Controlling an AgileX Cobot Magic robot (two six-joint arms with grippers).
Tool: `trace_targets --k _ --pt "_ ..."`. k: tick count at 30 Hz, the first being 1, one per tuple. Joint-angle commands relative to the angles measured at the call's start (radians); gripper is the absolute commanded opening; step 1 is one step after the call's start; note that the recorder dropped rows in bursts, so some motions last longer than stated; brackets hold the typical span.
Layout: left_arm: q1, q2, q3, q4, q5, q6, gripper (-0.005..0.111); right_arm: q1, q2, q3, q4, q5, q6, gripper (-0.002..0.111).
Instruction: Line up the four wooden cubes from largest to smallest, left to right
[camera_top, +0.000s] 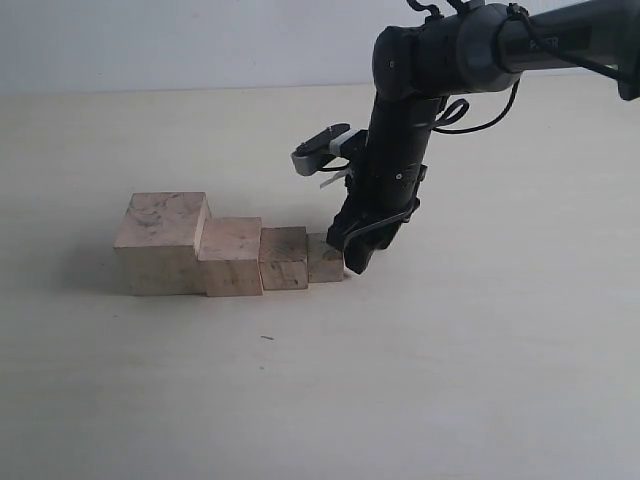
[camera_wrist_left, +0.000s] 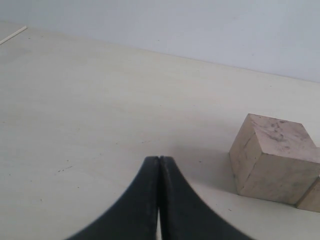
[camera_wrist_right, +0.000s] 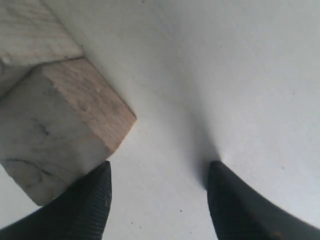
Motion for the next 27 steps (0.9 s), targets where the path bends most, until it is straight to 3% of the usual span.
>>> trace_targets --k 1,11,18,27 --pt "-0.002 -0.005 0.003 -0.002 -0.010 0.001 0.000 0.000 -0.014 -0.001 0.003 -0.015 0.013 0.055" --pt "-0.002 -0.005 0.003 -0.002 -0.010 0.001 0.000 -0.005 -0.215 -0.001 -0.325 -0.013 0.390 0.055" --pt "-0.002 -0.005 0.003 -0.002 -0.010 0.001 0.000 -0.029 -0.378 0.007 -0.317 0.076 0.396 0.055" --pt "-0.002 -0.005 0.003 -0.002 -0.010 0.001 0.000 -0.030 -0.600 0.141 -0.255 -0.063 0.388 0.055"
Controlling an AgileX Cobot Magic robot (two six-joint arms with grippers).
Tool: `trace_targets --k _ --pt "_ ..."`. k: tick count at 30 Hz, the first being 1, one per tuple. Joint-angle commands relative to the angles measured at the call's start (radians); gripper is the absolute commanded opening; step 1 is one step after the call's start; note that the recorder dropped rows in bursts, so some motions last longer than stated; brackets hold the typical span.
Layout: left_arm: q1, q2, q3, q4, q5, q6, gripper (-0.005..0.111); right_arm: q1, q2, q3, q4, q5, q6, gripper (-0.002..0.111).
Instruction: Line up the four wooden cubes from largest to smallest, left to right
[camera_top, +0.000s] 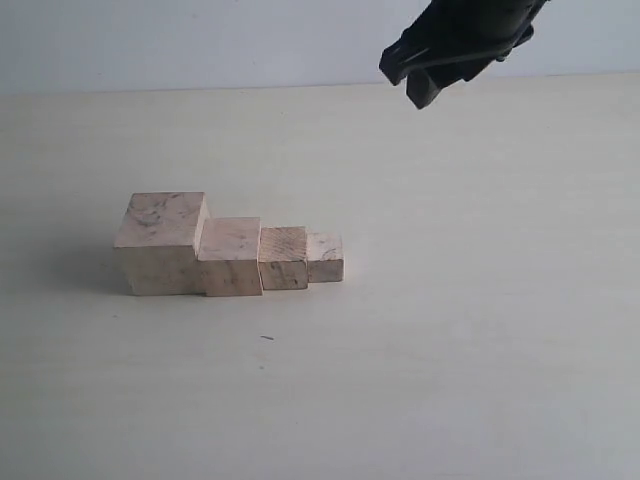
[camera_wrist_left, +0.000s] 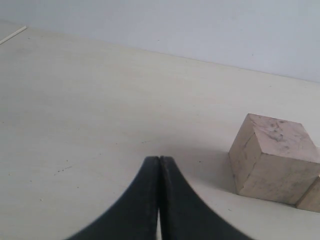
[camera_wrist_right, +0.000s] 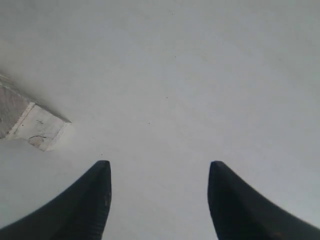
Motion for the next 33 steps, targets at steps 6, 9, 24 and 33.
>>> trace_targets --k 6,9,24,33 --pt "-0.002 -0.005 0.003 -0.002 -0.010 0.001 0.000 -0.005 -0.063 0.054 0.064 -0.041 0.000 0.055" --pt "-0.002 -0.005 0.003 -0.002 -0.010 0.001 0.000 -0.005 -0.058 0.054 0.103 -0.024 0.000 0.041" --pt "-0.002 -0.005 0.003 -0.002 -0.010 0.001 0.000 -0.005 -0.124 0.056 0.403 0.101 -0.047 0.000" --pt "-0.002 -0.005 0.003 -0.002 -0.010 0.001 0.000 -0.005 -0.446 0.101 0.619 -0.176 -0.147 0.000"
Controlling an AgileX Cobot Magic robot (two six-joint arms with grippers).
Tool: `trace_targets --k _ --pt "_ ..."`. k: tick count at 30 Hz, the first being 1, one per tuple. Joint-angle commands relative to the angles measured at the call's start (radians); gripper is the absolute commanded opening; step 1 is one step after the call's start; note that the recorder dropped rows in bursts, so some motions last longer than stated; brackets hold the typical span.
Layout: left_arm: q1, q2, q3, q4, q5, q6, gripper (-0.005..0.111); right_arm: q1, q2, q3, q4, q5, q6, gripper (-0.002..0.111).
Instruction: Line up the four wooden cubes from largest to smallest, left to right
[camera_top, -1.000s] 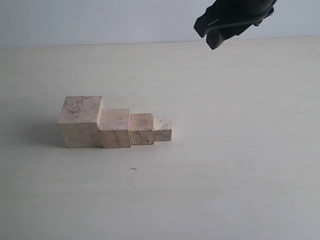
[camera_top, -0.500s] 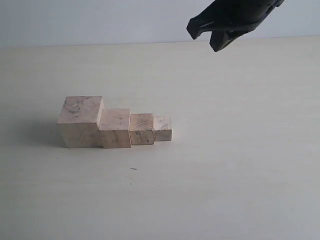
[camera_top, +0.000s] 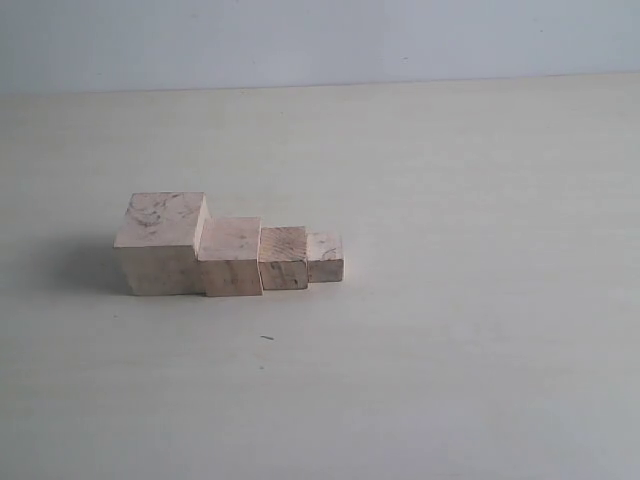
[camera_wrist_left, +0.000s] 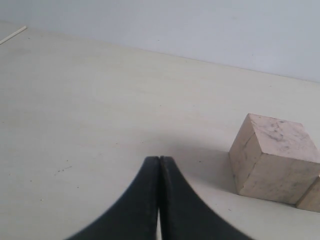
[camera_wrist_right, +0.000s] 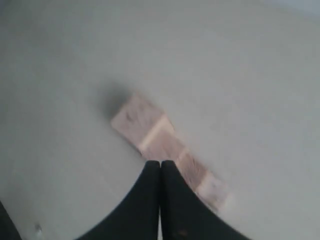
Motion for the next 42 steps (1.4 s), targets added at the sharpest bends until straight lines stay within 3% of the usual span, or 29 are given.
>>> trace_targets --k 1,14,26,30,37,42 --pt "-0.002 -0.005 0.003 -0.002 -0.010 0.001 0.000 -0.005 -0.144 0.032 0.044 -0.099 0.021 0.000" --pt "-0.002 -0.005 0.003 -0.002 -0.010 0.001 0.000 -0.005 -0.335 0.032 0.024 -0.084 0.034 0.000" --pt "-0.002 -0.005 0.003 -0.002 -0.010 0.001 0.000 -0.031 -0.403 0.093 -0.431 -0.087 0.229 0.000" --pt "0.000 -0.005 0.003 -0.002 -0.010 0.001 0.000 -0.167 -0.468 0.253 -0.427 -0.159 0.229 0.000" --pt "0.000 -0.005 0.003 -0.002 -0.010 0.001 0.000 -0.440 -0.762 0.772 -0.427 -0.522 0.227 0.000" --pt "0.000 -0.005 0.003 -0.002 -0.010 0.001 0.000 -0.547 -1.037 1.089 -0.427 -0.726 0.229 0.000"
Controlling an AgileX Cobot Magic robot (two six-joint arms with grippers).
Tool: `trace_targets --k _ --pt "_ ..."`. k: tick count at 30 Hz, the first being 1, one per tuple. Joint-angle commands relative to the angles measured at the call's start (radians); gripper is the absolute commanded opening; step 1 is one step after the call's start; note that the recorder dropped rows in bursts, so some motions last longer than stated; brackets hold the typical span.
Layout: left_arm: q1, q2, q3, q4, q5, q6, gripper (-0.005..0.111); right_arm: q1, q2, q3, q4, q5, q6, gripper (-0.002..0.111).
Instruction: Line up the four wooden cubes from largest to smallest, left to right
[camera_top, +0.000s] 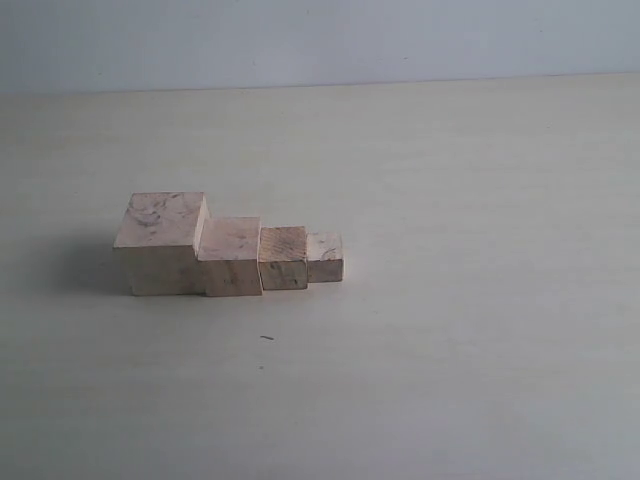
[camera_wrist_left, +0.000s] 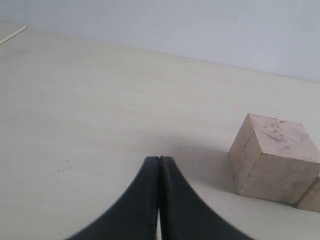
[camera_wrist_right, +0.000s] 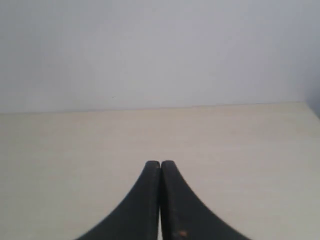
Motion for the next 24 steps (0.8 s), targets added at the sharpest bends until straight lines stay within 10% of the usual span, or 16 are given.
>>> trace_targets --k 1,24 --pt "0.000 -0.005 0.003 -0.002 -0.010 0.001 0.000 -0.071 -0.267 0.280 -0.004 -0.183 0.004 0.000" --pt "0.000 -0.005 0.003 -0.002 -0.010 0.001 0.000 -0.164 -0.556 0.582 -0.016 -0.091 0.004 0.000"
